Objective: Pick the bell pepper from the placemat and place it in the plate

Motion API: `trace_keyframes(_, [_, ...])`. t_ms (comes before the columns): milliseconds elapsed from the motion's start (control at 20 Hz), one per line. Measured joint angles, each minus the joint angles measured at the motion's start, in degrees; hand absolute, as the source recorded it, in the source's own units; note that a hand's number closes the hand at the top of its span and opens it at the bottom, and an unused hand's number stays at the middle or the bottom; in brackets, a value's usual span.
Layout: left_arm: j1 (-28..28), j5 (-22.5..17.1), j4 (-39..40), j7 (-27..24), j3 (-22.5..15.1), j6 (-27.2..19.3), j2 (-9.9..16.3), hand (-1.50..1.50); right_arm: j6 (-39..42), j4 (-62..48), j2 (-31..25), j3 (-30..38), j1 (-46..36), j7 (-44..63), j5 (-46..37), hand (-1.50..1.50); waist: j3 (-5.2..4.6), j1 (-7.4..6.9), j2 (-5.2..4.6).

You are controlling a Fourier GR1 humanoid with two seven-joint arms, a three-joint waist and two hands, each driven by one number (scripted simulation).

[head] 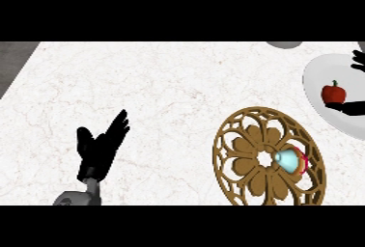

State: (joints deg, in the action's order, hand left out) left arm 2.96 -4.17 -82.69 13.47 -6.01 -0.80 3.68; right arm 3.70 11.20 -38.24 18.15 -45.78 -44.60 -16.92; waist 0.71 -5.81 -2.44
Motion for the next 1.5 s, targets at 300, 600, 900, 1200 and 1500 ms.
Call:
trace_keyframes(300, [-0.41,-0.22,-0.01,-0.47,0.54,-0.04,0.11,0.0,7.32,-2.77,-2.91,5.53,-0.69,-1.41,5.38,-1.5,0.02,0.66,0.05])
trace_keyframes(600, [-0.92,-0.21,-0.25,-0.8,0.72,0.04,0.32,0.0,17.08,-4.92,-7.33,7.45,0.3,0.27,7.35,-1.5,0.01,1.14,0.14])
trace_keyframes(900, [-1.33,-0.44,-0.57,-0.4,1.33,-0.31,0.47,0.0,23.33,-3.8,-10.73,6.55,3.97,1.57,6.88,-1.5,0.11,2.09,0.34])
trace_keyframes(1200, [-1.94,-0.64,-0.54,-0.7,1.72,-0.41,0.46,0.0,25.77,-0.84,-13.43,4.51,7.87,1.52,5.49,-1.5,0.2,2.93,0.58])
trace_keyframes(1500, [-2.47,-0.76,-0.56,-1.11,2.04,-0.25,0.67,0.0,24.54,1.74,-13.98,2.48,12.68,-1.14,4.25,-1.5,0.24,3.5,0.83])
